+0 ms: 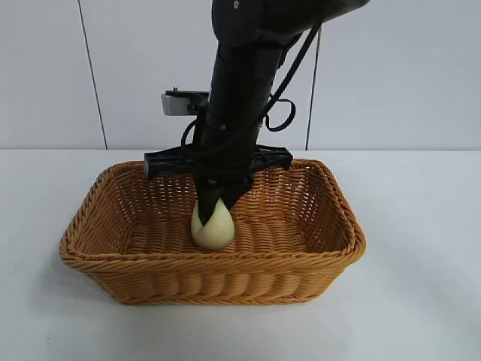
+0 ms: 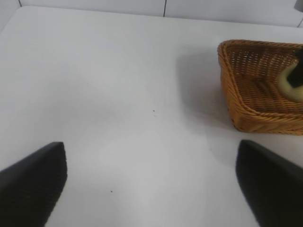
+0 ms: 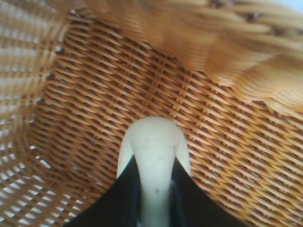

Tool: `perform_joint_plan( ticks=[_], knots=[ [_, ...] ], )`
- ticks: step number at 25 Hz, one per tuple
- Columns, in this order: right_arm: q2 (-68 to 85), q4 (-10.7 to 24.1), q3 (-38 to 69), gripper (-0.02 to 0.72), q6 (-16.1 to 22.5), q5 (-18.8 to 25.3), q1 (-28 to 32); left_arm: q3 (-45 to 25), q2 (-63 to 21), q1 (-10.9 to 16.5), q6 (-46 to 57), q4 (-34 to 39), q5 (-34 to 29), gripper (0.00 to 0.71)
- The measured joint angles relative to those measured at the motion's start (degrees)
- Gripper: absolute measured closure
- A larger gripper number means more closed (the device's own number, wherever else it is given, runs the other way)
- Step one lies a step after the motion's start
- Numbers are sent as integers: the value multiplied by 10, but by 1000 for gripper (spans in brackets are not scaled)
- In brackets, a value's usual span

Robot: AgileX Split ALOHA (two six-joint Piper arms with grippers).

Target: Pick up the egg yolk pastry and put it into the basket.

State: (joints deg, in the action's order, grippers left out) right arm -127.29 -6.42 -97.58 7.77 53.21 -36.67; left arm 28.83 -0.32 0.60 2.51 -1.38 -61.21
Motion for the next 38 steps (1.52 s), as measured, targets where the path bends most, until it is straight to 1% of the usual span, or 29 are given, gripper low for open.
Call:
perform_joint_plan(
  ticks=[1, 2, 4, 6, 7, 8, 10, 12, 15, 17, 18, 20, 21, 25, 27, 30, 35, 38],
  knots=[
    [0, 0, 0, 589, 0, 0, 0, 0, 0, 0, 0, 0, 0, 15],
    [1, 0, 0, 548, 0, 0, 0, 0, 0, 0, 0, 0, 0, 15],
    [5, 0, 0, 399, 0, 1, 0, 0, 0, 0, 0, 0, 0, 15],
    [12, 1, 0, 189, 0, 3, 0, 0, 0, 0, 0, 0, 0, 15],
    [18, 2, 0, 125, 0, 6, 0, 0, 0, 0, 0, 0, 0, 15],
    [24, 4, 0, 78, 0, 10, 0, 0, 0, 0, 0, 0, 0, 15],
    [36, 12, -10, 34, 1, 31, 0, 0, 0, 0, 0, 0, 0, 15],
    [46, 22, -38, 20, 8, 63, 2, 0, 0, 0, 0, 0, 0, 15],
    [49, 44, -104, 14, 16, 129, 17, 0, 0, 0, 0, 0, 0, 15],
    [50, 59, -144, 14, 18, 153, 33, 0, 0, 0, 0, 0, 0, 15],
    [51, 64, -161, 13, 19, 157, 41, 0, 0, 0, 0, 0, 0, 15],
    [54, 64, -182, 11, 19, 159, 63, 0, 0, 0, 0, 0, 0, 15],
    [54, 64, -186, 10, 19, 160, 75, 0, 0, 0, 0, 0, 0, 15],
    [53, 83, -184, 8, 15, 162, 129, 0, 0, 0, 0, 0, 0, 15],
    [53, 95, -182, 8, 8, 163, 166, 0, 0, 0, 0, 0, 0, 15],
    [53, 101, -180, 8, 4, 163, 225, 0, 0, 0, 0, 0, 0, 15],
    [53, 95, -180, 8, -2, 162, 312, 0, 0, 0, 0, 0, 0, 15],
    [53, 83, -180, 8, -9, 162, 332, 0, 0, 0, 0, 0, 0, 15]
  ],
)
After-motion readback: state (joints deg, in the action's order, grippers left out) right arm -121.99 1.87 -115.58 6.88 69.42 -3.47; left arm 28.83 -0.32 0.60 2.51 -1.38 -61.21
